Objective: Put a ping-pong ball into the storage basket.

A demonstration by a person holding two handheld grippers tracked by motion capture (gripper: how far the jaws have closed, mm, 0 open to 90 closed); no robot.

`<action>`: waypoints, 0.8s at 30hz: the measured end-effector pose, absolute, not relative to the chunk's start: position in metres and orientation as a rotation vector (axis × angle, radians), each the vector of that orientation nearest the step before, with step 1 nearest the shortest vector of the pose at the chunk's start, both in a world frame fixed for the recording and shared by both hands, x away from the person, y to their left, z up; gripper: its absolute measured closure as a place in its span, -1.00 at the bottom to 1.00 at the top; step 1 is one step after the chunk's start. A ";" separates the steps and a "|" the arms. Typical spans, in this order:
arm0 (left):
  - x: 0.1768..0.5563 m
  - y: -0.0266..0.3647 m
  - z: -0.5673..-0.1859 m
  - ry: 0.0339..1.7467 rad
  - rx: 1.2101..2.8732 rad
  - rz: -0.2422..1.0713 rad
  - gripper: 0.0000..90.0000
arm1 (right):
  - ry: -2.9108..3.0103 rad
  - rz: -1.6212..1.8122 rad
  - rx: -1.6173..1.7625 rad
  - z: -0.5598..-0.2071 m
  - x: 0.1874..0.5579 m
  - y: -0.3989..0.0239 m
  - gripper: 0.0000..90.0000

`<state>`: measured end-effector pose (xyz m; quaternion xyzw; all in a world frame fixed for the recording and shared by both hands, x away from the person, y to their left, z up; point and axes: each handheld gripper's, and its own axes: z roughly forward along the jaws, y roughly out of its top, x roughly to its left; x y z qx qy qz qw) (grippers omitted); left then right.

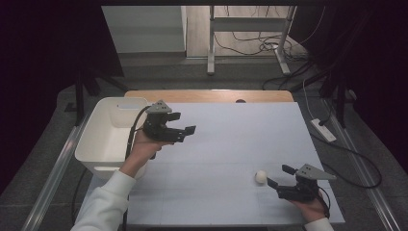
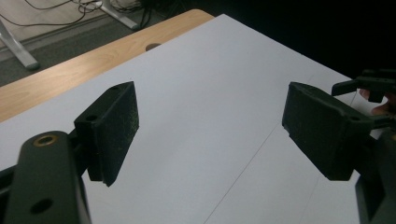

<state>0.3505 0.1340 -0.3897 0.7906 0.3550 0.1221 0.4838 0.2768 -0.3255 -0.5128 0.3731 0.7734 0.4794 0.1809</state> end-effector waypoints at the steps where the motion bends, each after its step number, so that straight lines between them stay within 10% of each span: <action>1: 0.351 0.133 -0.390 0.860 1.926 0.295 -0.57 | 2.185 1.353 1.054 -0.513 0.277 -0.325 -0.65; 24: 0.348 0.105 -0.398 0.792 1.964 0.254 -0.57 | 2.182 1.348 1.059 -0.513 0.277 -0.326 -0.64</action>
